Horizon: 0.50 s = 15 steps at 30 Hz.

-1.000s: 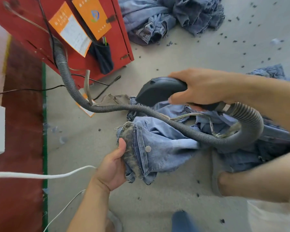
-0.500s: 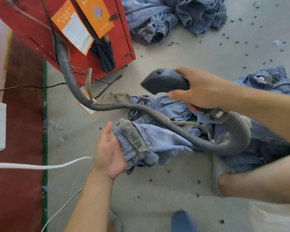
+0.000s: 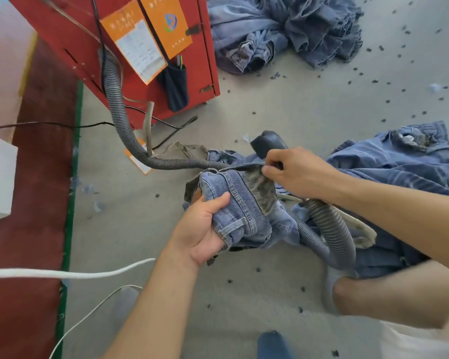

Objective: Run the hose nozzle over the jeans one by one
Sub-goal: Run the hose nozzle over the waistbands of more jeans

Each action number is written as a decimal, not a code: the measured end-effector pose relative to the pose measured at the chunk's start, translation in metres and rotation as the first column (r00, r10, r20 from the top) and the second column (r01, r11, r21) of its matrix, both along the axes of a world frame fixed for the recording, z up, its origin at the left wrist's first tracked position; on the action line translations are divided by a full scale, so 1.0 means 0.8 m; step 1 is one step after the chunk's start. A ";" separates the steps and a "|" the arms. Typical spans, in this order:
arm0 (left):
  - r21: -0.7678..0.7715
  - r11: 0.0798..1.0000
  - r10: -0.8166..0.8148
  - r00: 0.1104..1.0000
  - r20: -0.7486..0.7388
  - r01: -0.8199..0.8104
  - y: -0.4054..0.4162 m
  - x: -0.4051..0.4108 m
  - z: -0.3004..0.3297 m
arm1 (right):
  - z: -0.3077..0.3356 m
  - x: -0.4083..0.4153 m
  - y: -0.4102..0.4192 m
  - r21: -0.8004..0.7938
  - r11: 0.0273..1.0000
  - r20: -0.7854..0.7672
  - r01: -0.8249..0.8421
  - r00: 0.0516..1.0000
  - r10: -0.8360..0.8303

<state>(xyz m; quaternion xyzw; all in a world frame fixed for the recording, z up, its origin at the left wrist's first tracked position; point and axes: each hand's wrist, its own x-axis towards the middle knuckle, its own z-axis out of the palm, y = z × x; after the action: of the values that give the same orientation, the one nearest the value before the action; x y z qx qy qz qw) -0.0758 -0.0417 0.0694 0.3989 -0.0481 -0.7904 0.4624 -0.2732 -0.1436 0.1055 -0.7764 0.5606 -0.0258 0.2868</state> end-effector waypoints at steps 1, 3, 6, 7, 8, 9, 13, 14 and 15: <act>0.004 1.000 -0.002 1.000 -0.019 0.002 0.003 0.005 -0.001 | -0.002 -0.003 -0.004 0.026 0.999 -0.013 0.020 1.000 -0.020; 0.005 1.000 0.003 0.998 -0.056 -0.003 0.009 0.015 -0.003 | -0.004 -0.010 -0.007 0.057 0.998 -0.042 0.033 0.999 -0.030; 0.005 1.000 -0.001 0.998 -0.061 0.002 0.010 0.023 -0.003 | -0.002 -0.014 -0.006 0.077 0.996 -0.009 0.046 0.999 -0.045; 0.004 1.000 0.000 0.998 -0.059 0.000 0.010 0.022 -0.002 | 0.001 -0.015 -0.005 0.064 0.997 0.007 0.038 0.999 -0.039; 0.005 1.000 0.004 0.998 -0.060 -0.004 0.009 0.022 -0.002 | 0.006 -0.016 -0.004 0.045 0.999 0.019 0.013 1.000 -0.014; 0.006 1.000 0.010 0.998 -0.062 -0.010 0.009 0.021 -0.001 | 0.012 -0.017 -0.003 0.021 0.999 0.031 -0.026 0.999 0.026; 0.047 0.997 0.061 0.994 -0.092 -0.057 0.003 0.020 0.000 | 0.052 -0.035 0.006 0.009 0.979 0.096 -0.206 0.974 0.204; 0.058 0.995 0.088 0.991 -0.098 -0.082 0.001 0.022 -0.001 | 0.061 -0.041 0.009 0.009 0.975 0.116 -0.221 0.969 0.219; 0.062 0.992 0.111 0.988 -0.105 -0.105 0.000 0.023 -0.002 | 0.071 -0.046 0.014 0.014 0.978 0.128 -0.209 0.970 0.206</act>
<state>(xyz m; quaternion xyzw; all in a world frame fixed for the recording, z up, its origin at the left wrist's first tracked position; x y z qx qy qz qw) -0.0577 -0.0419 0.0674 0.3704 0.0213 -0.7856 0.4951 -0.3100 -0.1321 0.1621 -0.8236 0.4575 -0.0369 0.3333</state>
